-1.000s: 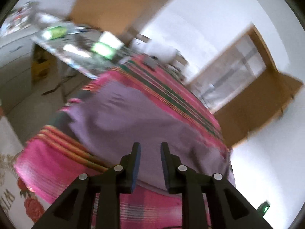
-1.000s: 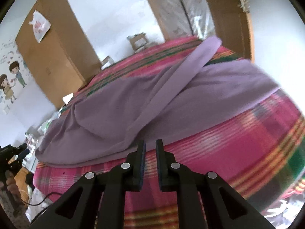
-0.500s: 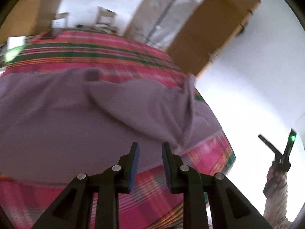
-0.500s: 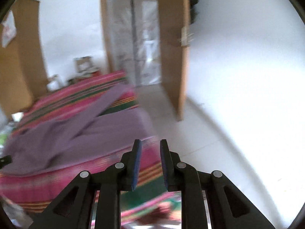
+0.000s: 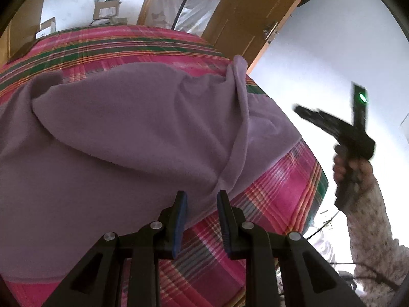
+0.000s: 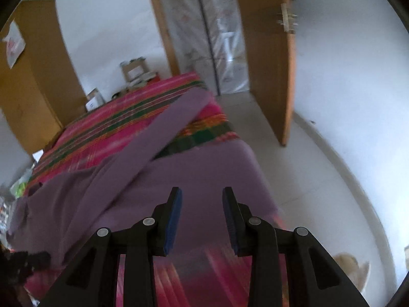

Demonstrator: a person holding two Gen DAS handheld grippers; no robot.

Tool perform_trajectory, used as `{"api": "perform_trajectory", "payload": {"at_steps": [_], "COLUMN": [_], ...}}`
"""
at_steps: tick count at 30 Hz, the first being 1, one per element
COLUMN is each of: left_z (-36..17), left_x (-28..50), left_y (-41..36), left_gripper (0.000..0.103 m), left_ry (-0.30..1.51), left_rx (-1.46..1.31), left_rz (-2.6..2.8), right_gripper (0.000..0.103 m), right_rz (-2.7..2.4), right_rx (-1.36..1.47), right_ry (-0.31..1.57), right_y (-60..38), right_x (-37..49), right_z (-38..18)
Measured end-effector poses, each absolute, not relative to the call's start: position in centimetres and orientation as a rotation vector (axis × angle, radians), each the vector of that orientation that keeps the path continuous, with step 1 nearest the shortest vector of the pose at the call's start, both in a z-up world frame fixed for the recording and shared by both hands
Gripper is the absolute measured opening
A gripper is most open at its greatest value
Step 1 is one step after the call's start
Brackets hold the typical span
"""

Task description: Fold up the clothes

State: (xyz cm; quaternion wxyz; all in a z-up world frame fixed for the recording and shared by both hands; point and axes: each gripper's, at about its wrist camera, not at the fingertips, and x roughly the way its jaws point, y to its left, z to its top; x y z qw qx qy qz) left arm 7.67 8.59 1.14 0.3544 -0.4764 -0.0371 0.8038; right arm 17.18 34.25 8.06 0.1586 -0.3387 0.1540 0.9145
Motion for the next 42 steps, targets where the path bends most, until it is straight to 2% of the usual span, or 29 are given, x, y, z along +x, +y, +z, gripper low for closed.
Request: {"api": "perform_trajectory", "payload": {"at_steps": [9,13,24,27,30,33,42], "left_z": [0.6,0.9,2.2,1.8,1.6,1.4,0.8], "left_x": [6.2,5.7,7.0,6.8,6.5,6.3,6.1], "left_y": [10.3,11.2,14.4,14.7,14.6,14.8,14.7], "left_gripper": [0.025,0.027,0.030,0.030,0.030,0.030,0.030], "left_ry": [-0.073,-0.050,0.131,0.133,0.126,0.123,0.100], "left_rx": [-1.216,-1.209,-1.104,-1.126,-1.139,-1.156,-1.179], "left_rz": [2.054,2.041,2.040,2.026,2.038,2.043,2.059], "right_gripper": [0.034,0.035,0.035,0.035,0.014,0.005,0.003], "right_rz": [2.694,2.695,2.546,2.519,2.509,2.507,2.524], "right_rx": [-1.025,-1.089,-1.233,-1.221,-1.204,-1.206,-1.067], "right_ry": [0.484,0.445,0.431,0.419,0.392,0.427,0.507], "right_y": [34.7,34.2,35.8,36.1,36.3,36.9,37.9], "right_x": [7.2,3.2,-1.7,-1.8,-1.2,-0.6,4.4], "right_z": [8.5,8.0,6.0,5.9,6.1,6.1,7.6]}}
